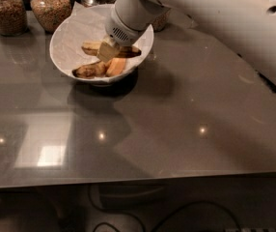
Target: Pick banana from white bowl
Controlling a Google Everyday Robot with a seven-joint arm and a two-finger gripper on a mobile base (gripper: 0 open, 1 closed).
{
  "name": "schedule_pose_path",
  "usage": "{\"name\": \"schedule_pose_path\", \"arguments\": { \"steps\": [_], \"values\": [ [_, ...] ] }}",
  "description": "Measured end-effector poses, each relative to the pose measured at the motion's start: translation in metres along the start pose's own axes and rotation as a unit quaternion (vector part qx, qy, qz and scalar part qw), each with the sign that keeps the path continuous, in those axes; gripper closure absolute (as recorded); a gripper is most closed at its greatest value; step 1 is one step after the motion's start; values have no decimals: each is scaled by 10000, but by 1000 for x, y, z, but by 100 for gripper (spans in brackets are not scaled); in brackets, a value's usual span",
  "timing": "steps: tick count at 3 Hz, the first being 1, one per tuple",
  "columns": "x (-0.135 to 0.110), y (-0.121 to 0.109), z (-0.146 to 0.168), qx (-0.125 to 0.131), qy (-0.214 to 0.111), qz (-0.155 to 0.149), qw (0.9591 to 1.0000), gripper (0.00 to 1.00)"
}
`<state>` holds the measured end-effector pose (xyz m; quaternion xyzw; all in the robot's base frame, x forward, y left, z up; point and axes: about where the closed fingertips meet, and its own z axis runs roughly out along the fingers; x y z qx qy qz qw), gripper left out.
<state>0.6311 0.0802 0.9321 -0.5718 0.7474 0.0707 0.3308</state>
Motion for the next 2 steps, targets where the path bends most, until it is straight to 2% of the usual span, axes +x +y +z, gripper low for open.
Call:
{"name": "schedule_pose_path", "arguments": {
  "steps": [1,2],
  "values": [
    [-15,1,-33,122,-324,-157,9993,100],
    [-13,15,-84,168,-805,-330,9961,100]
  ]
}}
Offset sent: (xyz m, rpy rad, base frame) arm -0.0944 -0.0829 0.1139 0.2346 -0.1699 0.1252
